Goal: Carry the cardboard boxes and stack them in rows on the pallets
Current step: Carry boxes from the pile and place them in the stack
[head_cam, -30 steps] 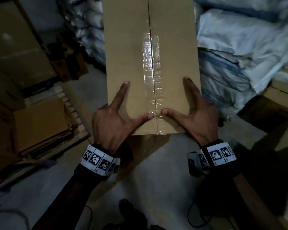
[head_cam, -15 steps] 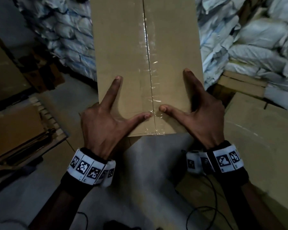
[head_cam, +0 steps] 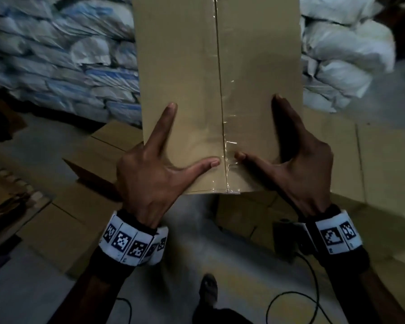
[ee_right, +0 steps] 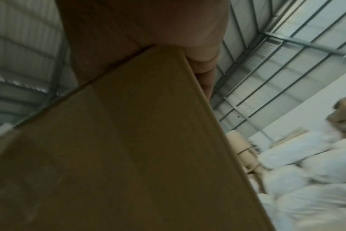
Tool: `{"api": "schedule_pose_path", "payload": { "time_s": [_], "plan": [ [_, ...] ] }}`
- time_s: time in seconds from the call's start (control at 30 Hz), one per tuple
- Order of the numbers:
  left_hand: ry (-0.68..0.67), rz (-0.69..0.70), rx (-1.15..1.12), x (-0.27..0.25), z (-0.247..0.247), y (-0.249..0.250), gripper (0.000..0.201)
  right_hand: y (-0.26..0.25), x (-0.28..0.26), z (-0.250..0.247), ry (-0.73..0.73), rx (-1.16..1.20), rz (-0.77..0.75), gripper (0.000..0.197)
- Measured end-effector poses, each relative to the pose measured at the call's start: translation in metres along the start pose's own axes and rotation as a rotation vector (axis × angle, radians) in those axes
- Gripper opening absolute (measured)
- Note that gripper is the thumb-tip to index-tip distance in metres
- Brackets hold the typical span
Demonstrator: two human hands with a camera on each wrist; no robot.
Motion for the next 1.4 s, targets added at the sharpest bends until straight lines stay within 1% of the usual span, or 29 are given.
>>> {"api": "schedule_pose_path", "payload": {
  "time_s": [0.07, 0.17, 0.33, 0.43, 0.57, 0.7, 0.8, 0.9, 1.0, 1.1, 1.17, 1.27, 1.4],
  "plan": [
    [-0.045, 0.022, -0.012, -0.029, 0.002, 0.017, 0.112, 0.003, -0.031, -0.029, -0.007, -0.048, 0.034, 0.106],
    [-0.138, 0.071, -0.093, -0.074, 0.005, 0.052, 0.111, 0.01, -0.079, -0.08, 0.003, -0.104, 0.105, 0.105],
    [-0.219, 0.153, -0.198, -0.129, 0.015, 0.113, 0.111, 0.028, -0.14, -0.158, 0.013, -0.151, 0.217, 0.106],
    [-0.265, 0.198, -0.192, -0.159, 0.028, 0.156, 0.11, 0.047, -0.169, -0.203, 0.03, -0.224, 0.256, 0.107],
    [-0.304, 0.248, -0.153, -0.205, 0.055, 0.228, 0.111, 0.087, -0.211, -0.275, 0.079, -0.266, 0.286, 0.108],
    [-0.349, 0.293, -0.191, -0.257, 0.1, 0.313, 0.111, 0.146, -0.252, -0.359, 0.135, -0.294, 0.334, 0.108],
    [-0.385, 0.321, -0.239, -0.305, 0.144, 0.393, 0.112, 0.2, -0.284, -0.433, 0.179, -0.312, 0.39, 0.108],
    [-0.456, 0.346, -0.256, -0.345, 0.188, 0.466, 0.113, 0.248, -0.308, -0.502, 0.192, -0.335, 0.462, 0.106],
    [-0.529, 0.364, -0.279, -0.378, 0.228, 0.526, 0.113, 0.289, -0.328, -0.563, 0.21, -0.364, 0.512, 0.104],
    [-0.595, 0.364, -0.265, -0.398, 0.261, 0.574, 0.113, 0.325, -0.338, -0.604, 0.224, -0.378, 0.564, 0.103],
    [-0.63, 0.359, -0.28, -0.407, 0.286, 0.6, 0.112, 0.352, -0.345, -0.623, 0.226, -0.387, 0.604, 0.103],
    [-0.682, 0.371, -0.327, -0.414, 0.324, 0.633, 0.11, 0.391, -0.347, -0.643, 0.208, -0.411, 0.649, 0.103],
    [-0.723, 0.364, -0.398, -0.417, 0.385, 0.668, 0.11, 0.442, -0.336, -0.663, 0.195, -0.455, 0.712, 0.101]
  ]
}}
Point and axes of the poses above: each hand's wrist, its own x-axis towards the middle knuckle, its own z-axis out of the palm, y = z × x, the point moved 4 cm from there along x, towards the middle knuckle, and after that the axes turned 7 degrees about -z, right-handed, at the moved point
